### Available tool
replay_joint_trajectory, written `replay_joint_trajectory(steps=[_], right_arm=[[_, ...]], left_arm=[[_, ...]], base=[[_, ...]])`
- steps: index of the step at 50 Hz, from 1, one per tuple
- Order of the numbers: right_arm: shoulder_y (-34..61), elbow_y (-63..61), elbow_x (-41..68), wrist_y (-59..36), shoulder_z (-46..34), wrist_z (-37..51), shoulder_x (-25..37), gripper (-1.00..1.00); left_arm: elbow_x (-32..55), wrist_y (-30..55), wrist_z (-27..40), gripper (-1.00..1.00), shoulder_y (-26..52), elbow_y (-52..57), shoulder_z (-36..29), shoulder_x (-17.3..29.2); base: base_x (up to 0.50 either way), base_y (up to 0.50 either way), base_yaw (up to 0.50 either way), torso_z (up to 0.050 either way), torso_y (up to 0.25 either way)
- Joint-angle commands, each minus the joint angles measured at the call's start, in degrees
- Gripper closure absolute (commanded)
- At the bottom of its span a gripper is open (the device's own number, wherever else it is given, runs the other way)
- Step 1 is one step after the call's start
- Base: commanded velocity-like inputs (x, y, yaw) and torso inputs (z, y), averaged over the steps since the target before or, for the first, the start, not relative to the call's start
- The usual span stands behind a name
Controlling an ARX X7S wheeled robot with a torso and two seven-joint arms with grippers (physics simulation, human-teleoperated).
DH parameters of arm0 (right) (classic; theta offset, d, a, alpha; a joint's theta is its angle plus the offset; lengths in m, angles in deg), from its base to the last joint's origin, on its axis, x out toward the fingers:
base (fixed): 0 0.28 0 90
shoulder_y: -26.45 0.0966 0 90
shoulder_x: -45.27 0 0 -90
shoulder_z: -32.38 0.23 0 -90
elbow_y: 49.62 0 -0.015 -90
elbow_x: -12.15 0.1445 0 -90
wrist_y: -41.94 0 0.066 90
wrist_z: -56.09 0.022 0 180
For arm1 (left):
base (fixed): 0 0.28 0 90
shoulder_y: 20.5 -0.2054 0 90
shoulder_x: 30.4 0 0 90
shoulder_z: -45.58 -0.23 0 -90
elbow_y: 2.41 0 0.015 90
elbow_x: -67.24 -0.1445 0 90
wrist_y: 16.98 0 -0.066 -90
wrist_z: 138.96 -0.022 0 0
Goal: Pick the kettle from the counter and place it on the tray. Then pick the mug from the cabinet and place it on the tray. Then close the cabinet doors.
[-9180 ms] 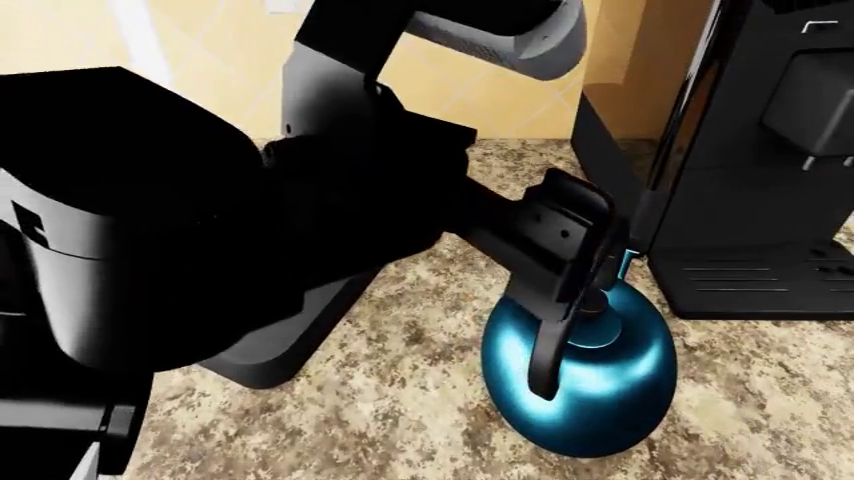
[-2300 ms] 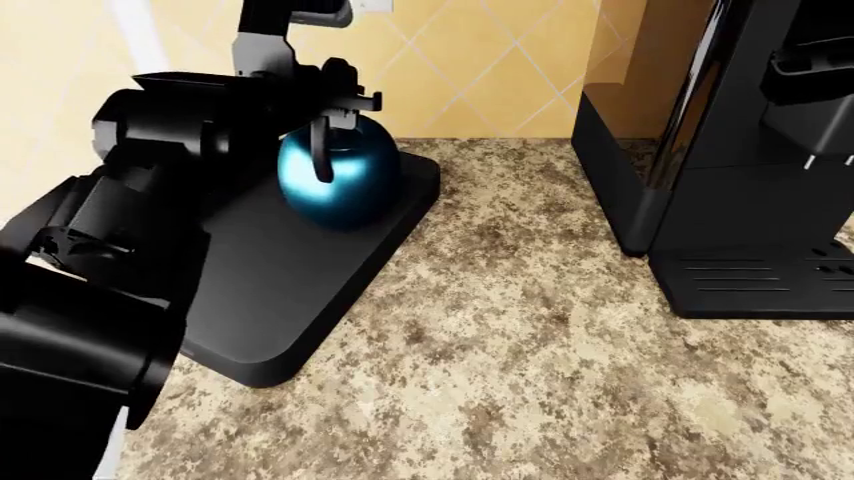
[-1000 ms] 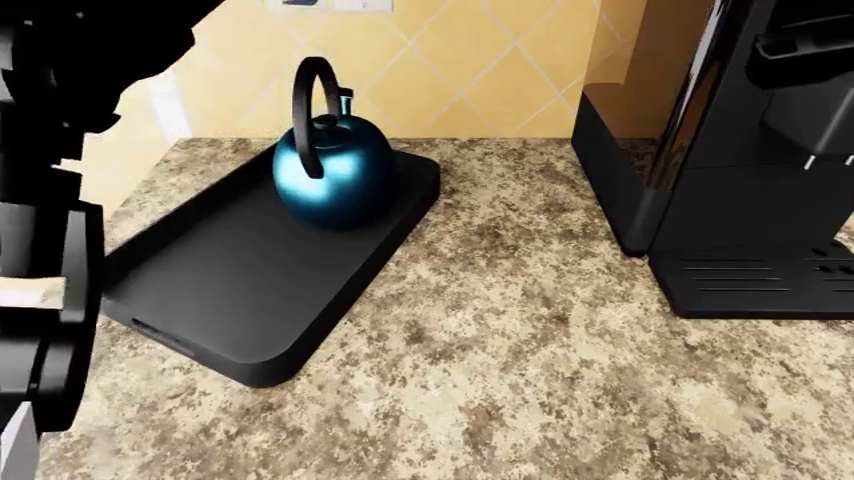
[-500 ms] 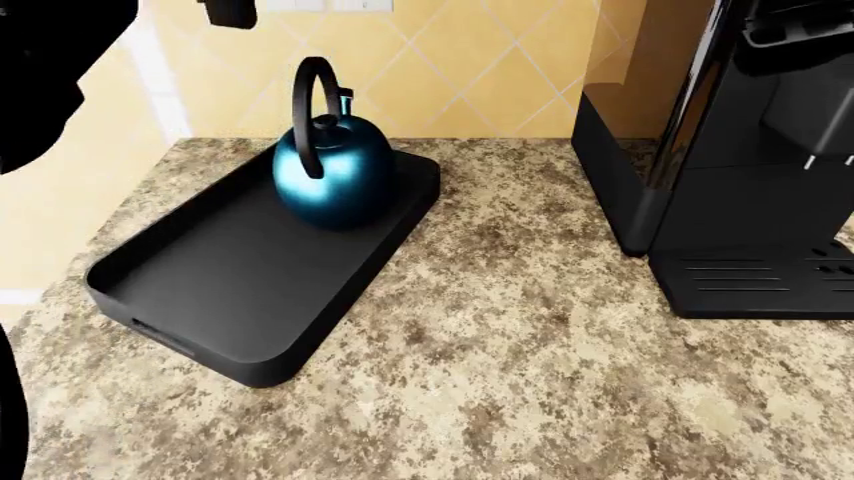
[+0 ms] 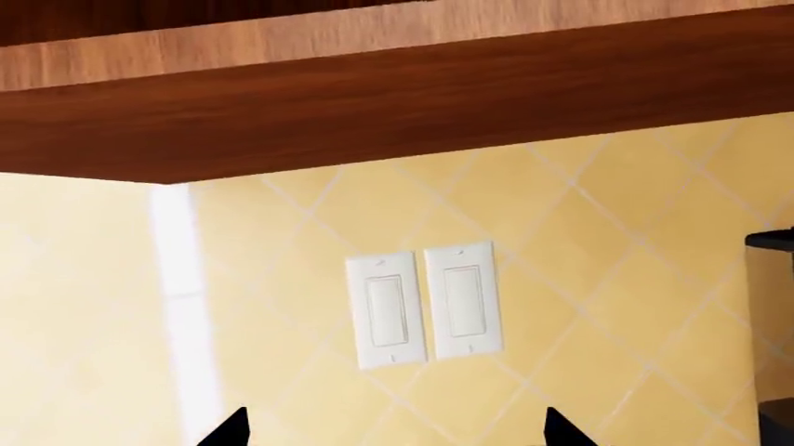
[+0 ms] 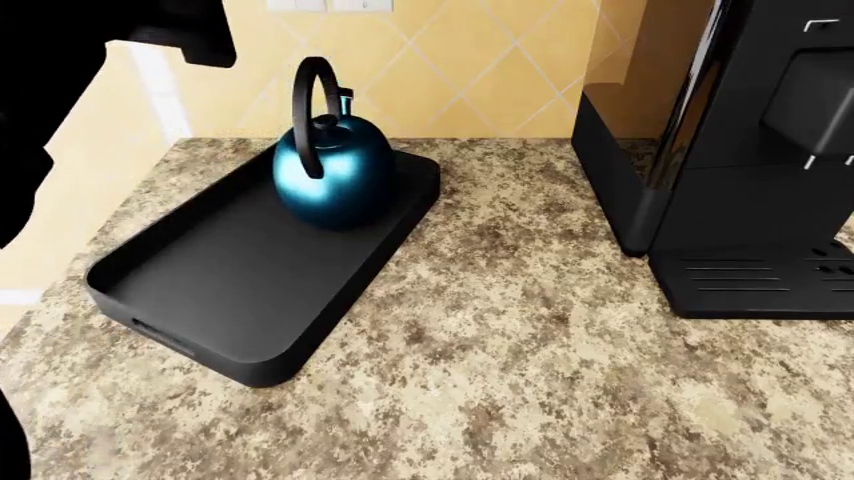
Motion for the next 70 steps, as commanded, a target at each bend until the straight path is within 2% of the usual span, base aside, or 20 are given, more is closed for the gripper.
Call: replay_joint_trajectory(steps=[1,9,14,19,21,33,44,53,62,70], right_arm=[[12.1,24.3,-10.8,4.7,-5.7,-5.3,-9.8,-1.0],[17.6,42.7,-14.2,7.4,-7.7,-9.2,-16.9,-1.0],[23.8,58.8,-18.8,11.6,-9.7,-16.8,-23.3,-1.0],[24.0,65.4,-55.3,7.2,11.2,-35.8,-35.3,-1.0],[24.0,67.4,-62.3,7.6,14.7,-39.0,-37.3,-1.0],[24.0,74.4,-59.6,12.0,13.3,-35.9,-37.4,-1.0],[24.0,77.3,-63.6,5.3,10.4,-36.6,-37.4,-1.0],[24.0,80.1,-66.8,4.3,12.2,-37.8,-37.4,-1.0],[24.0,81.7,-64.7,6.1,12.1,-38.0,-37.4,-1.0],[24.0,86.4,-62.4,9.3,12.1,-37.5,-37.4,-1.0]], left_arm=[[0.3,1.8,3.8,-1.0,-1.0,-0.1,0.9,-0.2],[0.9,2.5,2.4,-1.0,-1.1,-0.4,-0.9,1.2],[1.2,2.7,2.2,-1.0,-0.9,-0.8,-1.2,1.6],[1.6,3.0,2.3,-1.0,-1.1,0.0,-1.6,2.2],[1.6,3.0,2.3,-1.0,-1.2,0.0,-1.8,2.3],[1.9,2.4,2.3,-1.0,-1.1,-0.2,-2.3,2.6],[1.7,1.6,1.8,-1.0,-1.8,-0.8,-3.2,3.1],[2.3,1.7,2.1,-1.0,-2.1,-1.0,-3.3,3.2],[2.5,1.5,2.2,-1.0,-2.5,-0.8,-3.7,3.7],[4.0,1.3,3.1,-1.0,-2.4,-2.3,-1.4,3.3]], base=[[0.0,0.0,0.0,0.0,0.0],[0.0,0.0,0.0,0.0,0.0],[0.0,0.0,0.0,0.0,0.0],[0.0,0.0,0.0,0.0,0.0],[0.0,0.0,0.0,0.0,0.0],[0.0,0.0,0.0,0.0,0.0],[0.0,0.0,0.0,0.0,0.0],[0.0,0.0,0.0,0.0,0.0],[0.0,0.0,0.0,0.0,0.0],[0.0,0.0,0.0,0.0,0.0]])
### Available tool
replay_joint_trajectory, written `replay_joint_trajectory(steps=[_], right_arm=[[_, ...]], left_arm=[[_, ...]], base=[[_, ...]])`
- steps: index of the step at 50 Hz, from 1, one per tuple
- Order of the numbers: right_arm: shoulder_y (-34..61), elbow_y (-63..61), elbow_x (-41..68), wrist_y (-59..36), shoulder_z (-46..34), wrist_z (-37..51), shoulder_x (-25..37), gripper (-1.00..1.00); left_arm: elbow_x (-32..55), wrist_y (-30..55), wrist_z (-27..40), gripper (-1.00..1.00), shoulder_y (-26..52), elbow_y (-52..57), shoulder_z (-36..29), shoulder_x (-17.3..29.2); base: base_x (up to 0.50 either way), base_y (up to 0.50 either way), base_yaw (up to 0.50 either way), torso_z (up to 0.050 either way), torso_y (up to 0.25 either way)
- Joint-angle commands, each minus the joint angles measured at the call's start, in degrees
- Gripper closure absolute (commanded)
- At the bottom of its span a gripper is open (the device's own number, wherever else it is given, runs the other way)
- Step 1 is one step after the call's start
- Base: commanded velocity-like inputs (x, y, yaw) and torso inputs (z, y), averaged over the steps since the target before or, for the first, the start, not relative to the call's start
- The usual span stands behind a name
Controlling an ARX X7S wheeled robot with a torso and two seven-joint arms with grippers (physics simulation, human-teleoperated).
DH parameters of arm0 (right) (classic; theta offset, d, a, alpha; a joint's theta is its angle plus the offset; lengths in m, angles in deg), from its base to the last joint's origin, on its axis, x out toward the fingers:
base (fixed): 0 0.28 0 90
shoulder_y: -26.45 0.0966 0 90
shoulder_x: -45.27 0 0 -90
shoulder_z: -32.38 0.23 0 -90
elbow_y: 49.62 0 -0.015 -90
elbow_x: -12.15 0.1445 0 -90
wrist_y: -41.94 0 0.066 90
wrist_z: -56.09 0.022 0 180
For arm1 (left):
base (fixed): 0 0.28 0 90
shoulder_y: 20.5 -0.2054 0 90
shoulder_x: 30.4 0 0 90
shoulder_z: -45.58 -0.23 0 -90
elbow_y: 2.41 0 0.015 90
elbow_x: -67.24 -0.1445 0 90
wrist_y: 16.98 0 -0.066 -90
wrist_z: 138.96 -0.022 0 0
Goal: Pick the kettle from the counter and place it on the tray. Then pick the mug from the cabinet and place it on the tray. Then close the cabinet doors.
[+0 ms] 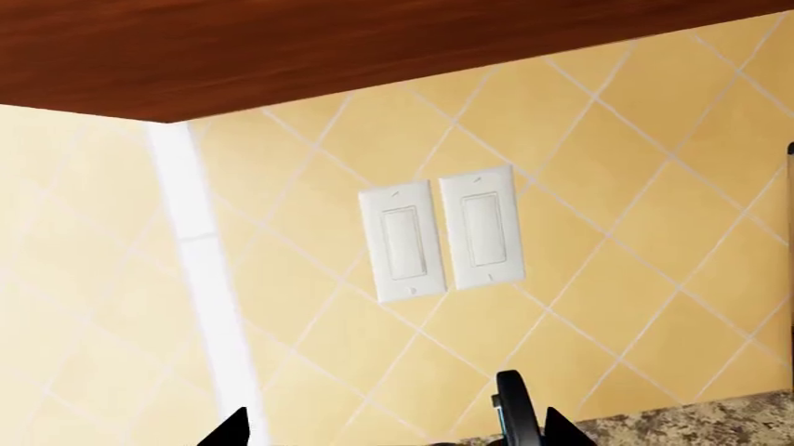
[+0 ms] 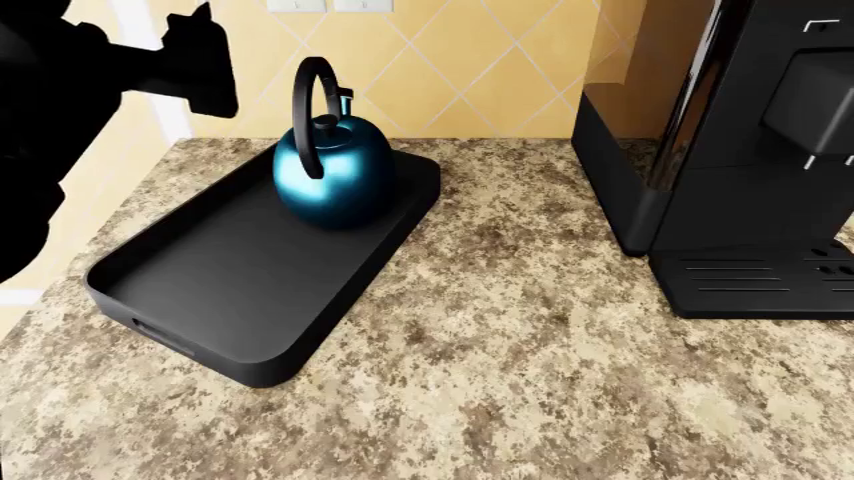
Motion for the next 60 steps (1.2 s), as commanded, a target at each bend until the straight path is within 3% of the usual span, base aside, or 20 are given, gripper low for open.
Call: replay_joint_trajectory(steps=[1,28,60], right_arm=[[0.0,5.1,2.1,3.0,0.0,-0.1,-0.1,-1.0],[0.0,6.9,-1.1,4.5,4.1,0.8,0.0,-1.0],[0.0,9.0,3.5,5.9,-1.3,-0.4,-0.1,-1.0]], left_arm=[[1.3,0.0,1.0,-1.0,0.1,-1.3,1.6,-0.1],[3.5,0.7,2.3,-1.0,-0.6,-0.3,1.7,1.5],[3.1,-1.8,1.4,-1.0,-2.3,-0.2,0.4,3.5]], base=[[0.0,0.0,0.0,0.0,0.0],[0.0,0.0,0.0,0.0,0.0],[0.0,0.0,0.0,0.007,0.0]])
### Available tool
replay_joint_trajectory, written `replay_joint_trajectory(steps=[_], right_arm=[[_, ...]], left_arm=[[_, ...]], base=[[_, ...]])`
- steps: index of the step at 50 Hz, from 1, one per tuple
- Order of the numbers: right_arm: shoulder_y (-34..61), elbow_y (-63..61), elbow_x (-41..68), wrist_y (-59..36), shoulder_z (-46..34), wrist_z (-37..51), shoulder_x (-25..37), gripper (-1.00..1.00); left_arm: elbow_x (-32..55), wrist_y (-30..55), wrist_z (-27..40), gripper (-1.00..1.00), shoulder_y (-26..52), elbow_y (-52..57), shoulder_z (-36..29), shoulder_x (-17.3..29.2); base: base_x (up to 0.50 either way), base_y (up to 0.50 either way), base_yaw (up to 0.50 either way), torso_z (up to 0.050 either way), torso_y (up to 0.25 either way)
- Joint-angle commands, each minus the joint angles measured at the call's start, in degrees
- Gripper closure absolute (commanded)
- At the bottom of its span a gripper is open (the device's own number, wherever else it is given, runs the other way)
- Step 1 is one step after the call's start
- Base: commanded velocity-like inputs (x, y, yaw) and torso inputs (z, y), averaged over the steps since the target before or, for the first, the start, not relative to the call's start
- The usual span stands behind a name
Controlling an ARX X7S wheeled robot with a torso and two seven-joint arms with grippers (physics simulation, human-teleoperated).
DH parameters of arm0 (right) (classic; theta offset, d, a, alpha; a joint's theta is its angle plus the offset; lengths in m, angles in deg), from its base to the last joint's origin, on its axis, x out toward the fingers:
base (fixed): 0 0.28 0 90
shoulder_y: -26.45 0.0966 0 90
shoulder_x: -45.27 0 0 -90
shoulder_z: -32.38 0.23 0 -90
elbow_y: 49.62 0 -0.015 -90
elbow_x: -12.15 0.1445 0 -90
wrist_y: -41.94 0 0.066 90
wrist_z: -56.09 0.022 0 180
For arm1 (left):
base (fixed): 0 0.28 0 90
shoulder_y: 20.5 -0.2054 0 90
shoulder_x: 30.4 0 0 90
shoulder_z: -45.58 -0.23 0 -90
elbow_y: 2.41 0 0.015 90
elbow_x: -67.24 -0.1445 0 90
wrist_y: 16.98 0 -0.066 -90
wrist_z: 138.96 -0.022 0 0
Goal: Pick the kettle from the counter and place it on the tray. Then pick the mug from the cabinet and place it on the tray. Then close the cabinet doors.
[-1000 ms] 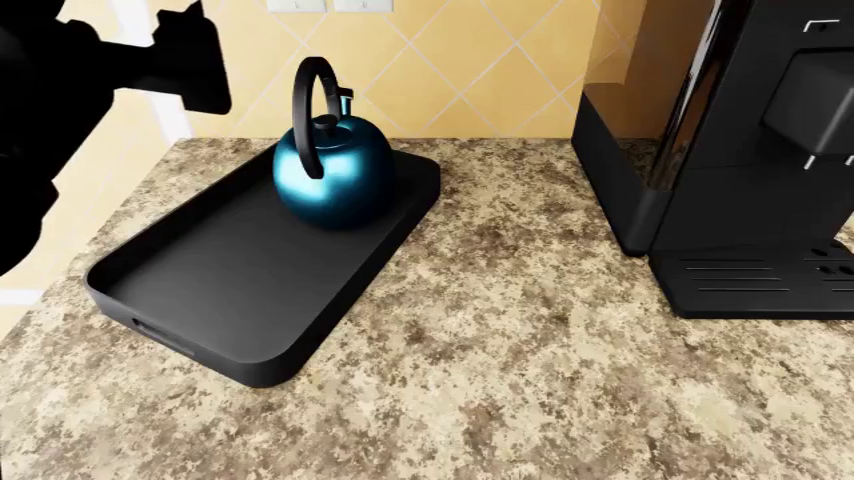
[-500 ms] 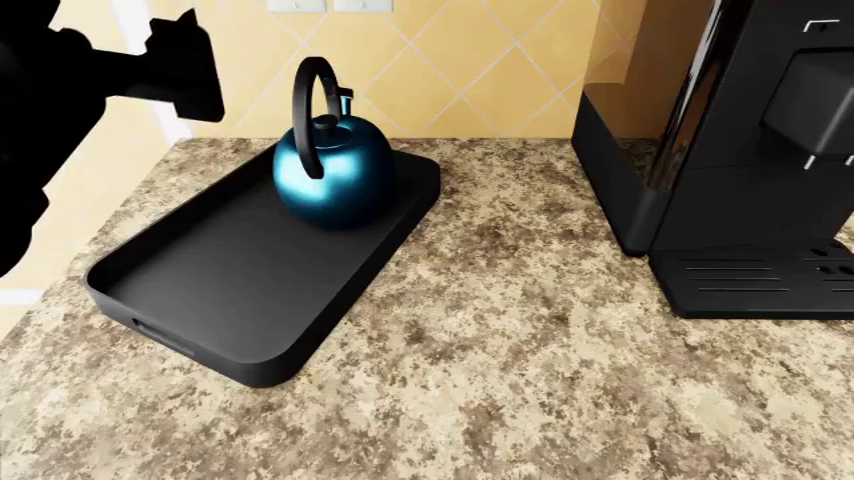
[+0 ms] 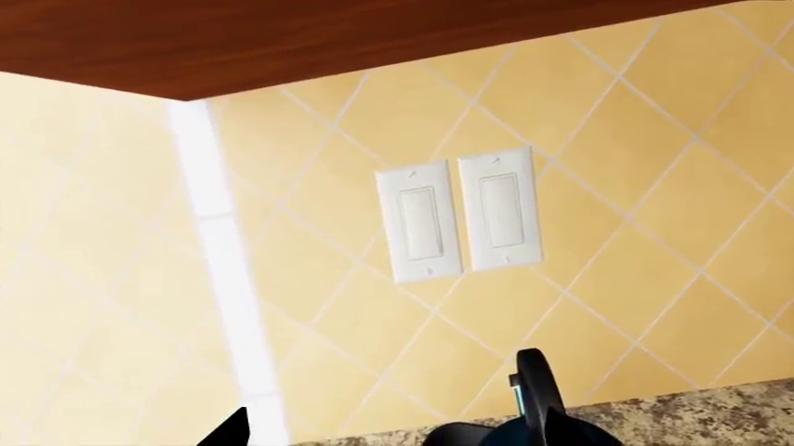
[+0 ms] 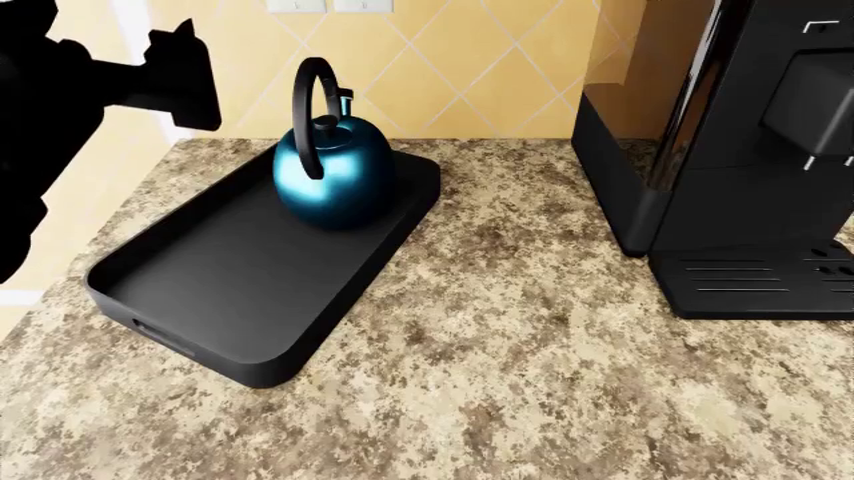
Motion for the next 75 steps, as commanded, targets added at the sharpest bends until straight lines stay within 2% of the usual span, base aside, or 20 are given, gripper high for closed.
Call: replay_joint_trajectory(steps=[1,11,30,51,75], right_arm=[[0.0,0.7,0.8,0.8,-1.3,-0.5,0.0,-1.0],[0.0,0.8,0.1,2.9,-3.7,-2.9,0.0,-1.0],[0.0,1.1,-3.8,1.7,-0.1,-1.1,0.0,-1.0],[0.0,3.2,-0.2,2.6,-2.6,-1.2,0.0,-1.0],[0.0,4.3,-1.5,3.1,-1.7,-1.8,0.0,-1.0]], left_arm=[[-0.1,-0.9,-0.2,-1.0,-0.5,-0.1,-0.3,0.5],[0.7,-0.9,0.1,-1.0,-0.5,0.0,-0.1,0.9],[1.6,-0.6,0.6,-1.0,0.7,0.0,-0.9,1.3],[1.5,-1.8,0.5,-1.0,-0.4,0.0,-1.3,2.4],[1.5,-2.6,0.5,-1.0,-0.5,-0.2,-2.2,2.9]], base=[[0.0,0.0,0.0,0.0,0.0],[0.09,0.0,0.0,0.0,0.0],[0.12,0.0,0.0,0.0,0.0],[0.05,0.0,0.0,0.0,0.0],[0.08,0.0,0.0,0.0,0.0]])
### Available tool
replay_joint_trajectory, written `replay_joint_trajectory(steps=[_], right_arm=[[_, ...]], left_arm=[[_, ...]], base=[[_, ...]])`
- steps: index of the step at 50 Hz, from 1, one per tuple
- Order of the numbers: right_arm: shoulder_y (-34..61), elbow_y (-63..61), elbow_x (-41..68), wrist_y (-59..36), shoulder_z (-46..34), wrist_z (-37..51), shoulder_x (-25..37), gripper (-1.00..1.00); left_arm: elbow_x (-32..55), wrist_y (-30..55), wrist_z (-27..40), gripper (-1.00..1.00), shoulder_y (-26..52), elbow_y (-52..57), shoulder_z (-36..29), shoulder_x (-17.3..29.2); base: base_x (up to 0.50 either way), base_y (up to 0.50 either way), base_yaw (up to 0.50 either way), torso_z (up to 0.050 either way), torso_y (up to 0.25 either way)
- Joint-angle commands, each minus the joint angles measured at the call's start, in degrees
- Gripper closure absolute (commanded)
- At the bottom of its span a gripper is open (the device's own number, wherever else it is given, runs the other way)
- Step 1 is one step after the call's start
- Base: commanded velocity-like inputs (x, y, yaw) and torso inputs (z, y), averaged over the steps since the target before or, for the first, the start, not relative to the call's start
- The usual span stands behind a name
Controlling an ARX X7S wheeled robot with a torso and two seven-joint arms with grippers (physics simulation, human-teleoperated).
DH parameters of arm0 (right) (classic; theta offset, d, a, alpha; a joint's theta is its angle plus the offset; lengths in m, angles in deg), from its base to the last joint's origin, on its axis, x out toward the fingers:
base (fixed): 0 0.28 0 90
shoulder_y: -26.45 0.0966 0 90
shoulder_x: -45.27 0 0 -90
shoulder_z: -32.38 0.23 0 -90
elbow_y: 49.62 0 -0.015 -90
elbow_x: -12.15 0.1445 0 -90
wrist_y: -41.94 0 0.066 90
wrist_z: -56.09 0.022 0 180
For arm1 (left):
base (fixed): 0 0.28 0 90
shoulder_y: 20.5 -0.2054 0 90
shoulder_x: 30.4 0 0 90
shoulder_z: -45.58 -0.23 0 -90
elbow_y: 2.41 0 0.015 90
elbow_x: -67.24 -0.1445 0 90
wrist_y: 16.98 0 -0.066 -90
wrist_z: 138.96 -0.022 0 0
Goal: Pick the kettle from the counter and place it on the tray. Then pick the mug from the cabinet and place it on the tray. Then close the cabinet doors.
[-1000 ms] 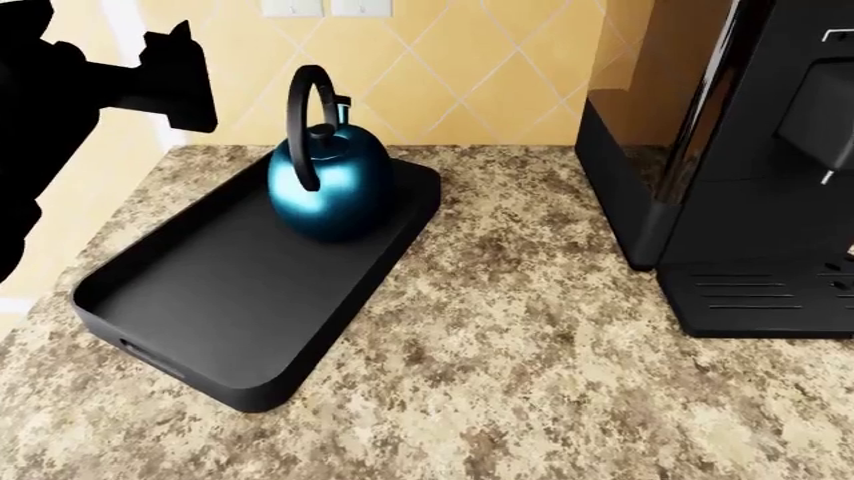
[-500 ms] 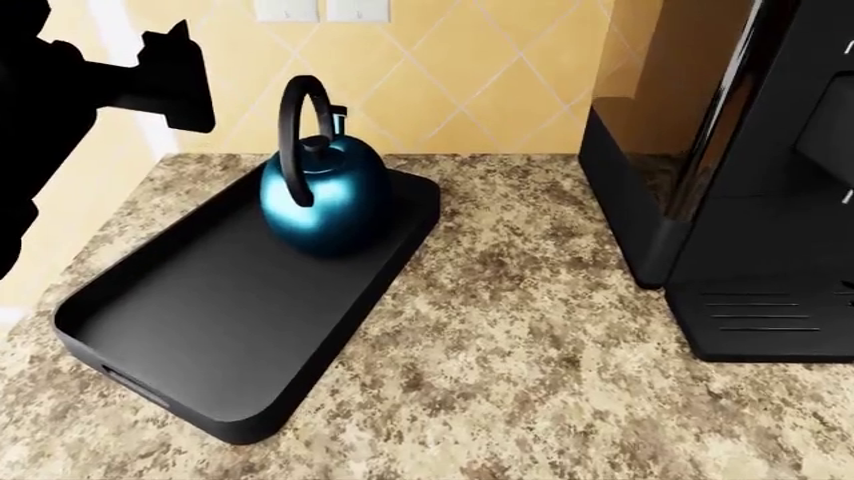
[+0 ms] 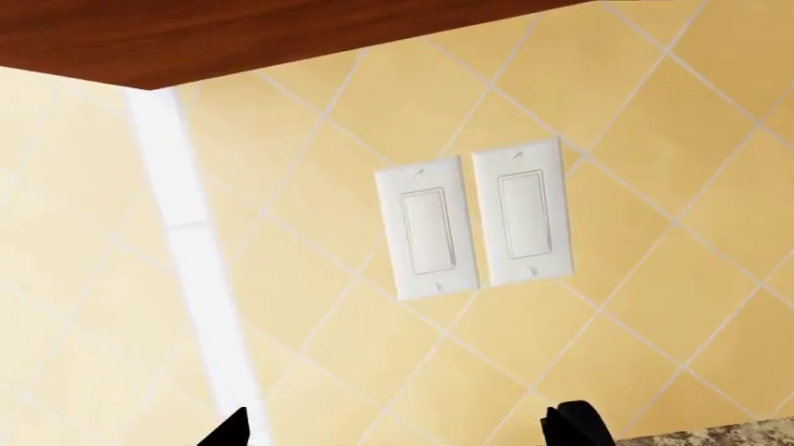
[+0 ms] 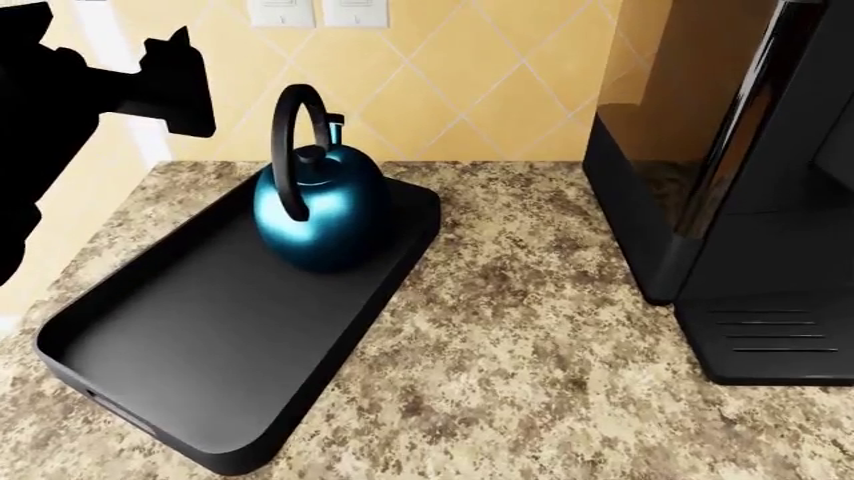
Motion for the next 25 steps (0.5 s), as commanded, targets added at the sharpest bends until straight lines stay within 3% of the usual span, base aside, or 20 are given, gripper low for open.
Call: replay_joint_trajectory(steps=[1,19,20,25], right_arm=[[0.1,0.2,-0.5,0.1,0.4,0.0,0.0,-1.0],[0.1,1.3,-1.4,1.4,1.2,0.3,0.0,-1.0],[0.1,1.4,-1.1,1.6,0.9,0.3,0.0,1.0],[0.1,1.5,0.5,2.1,-1.1,0.5,0.0,1.0]], left_arm=[[0.3,-0.1,0.2,-1.0,0.2,0.0,-0.3,0.3],[0.2,-0.7,0.2,-1.0,0.1,-0.2,-0.8,0.9],[0.2,-0.8,0.2,-1.0,0.0,-0.2,-0.8,1.0],[-0.3,-1.7,-0.3,-1.0,-0.9,-0.3,-0.7,1.5]], base=[[0.0,0.0,0.0,0.0,0.0],[0.0,0.0,0.0,0.0,0.0],[0.0,0.0,0.0,0.0,0.0],[0.0,0.0,0.0,0.0,0.0]])
